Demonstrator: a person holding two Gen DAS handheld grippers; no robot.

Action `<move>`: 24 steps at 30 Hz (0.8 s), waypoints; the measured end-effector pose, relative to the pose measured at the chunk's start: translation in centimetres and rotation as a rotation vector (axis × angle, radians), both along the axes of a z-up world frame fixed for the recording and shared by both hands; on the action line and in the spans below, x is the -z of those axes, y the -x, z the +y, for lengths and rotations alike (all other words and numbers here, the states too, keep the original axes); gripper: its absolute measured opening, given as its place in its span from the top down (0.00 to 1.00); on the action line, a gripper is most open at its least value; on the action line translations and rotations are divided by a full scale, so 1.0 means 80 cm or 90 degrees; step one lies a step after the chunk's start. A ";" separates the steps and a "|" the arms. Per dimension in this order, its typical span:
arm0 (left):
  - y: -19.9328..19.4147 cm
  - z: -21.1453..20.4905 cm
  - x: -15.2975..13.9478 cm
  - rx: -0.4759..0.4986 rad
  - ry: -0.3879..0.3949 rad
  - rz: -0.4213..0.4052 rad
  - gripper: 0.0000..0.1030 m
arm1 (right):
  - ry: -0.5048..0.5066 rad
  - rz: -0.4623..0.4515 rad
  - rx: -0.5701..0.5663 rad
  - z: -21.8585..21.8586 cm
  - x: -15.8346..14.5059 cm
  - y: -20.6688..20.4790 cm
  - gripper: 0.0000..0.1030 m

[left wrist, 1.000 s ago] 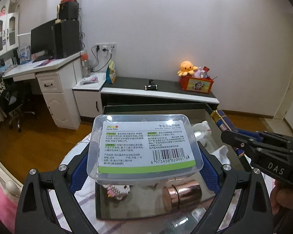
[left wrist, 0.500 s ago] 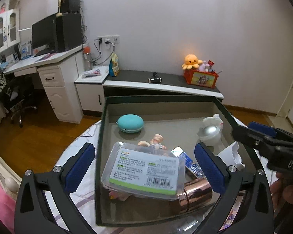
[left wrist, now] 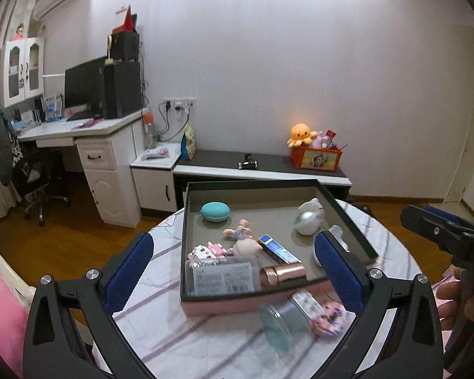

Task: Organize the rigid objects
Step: 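Withdraw both tools from the box tray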

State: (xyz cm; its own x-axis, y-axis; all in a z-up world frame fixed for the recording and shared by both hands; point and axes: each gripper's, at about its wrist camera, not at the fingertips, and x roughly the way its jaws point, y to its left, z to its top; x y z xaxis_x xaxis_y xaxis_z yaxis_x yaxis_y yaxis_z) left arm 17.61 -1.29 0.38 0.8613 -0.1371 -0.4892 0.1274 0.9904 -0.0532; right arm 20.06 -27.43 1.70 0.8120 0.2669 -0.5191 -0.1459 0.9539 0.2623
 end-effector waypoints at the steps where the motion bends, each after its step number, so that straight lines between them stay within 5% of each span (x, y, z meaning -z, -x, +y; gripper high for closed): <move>1: 0.011 0.000 -0.004 0.000 0.000 -0.006 0.00 | -0.003 -0.005 0.003 0.000 -0.004 0.009 0.00; 24: 0.146 0.012 -0.005 -0.017 0.050 -0.018 0.00 | 0.006 -0.069 0.036 0.014 -0.009 0.165 0.00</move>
State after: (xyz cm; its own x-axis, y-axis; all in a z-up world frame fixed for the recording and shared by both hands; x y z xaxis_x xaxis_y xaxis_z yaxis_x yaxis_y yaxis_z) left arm 5.94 -0.34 0.78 0.8788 -0.1504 -0.4529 0.1031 0.9864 -0.1277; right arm 6.89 -26.27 2.41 0.8772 0.2137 -0.4299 -0.1181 0.9640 0.2383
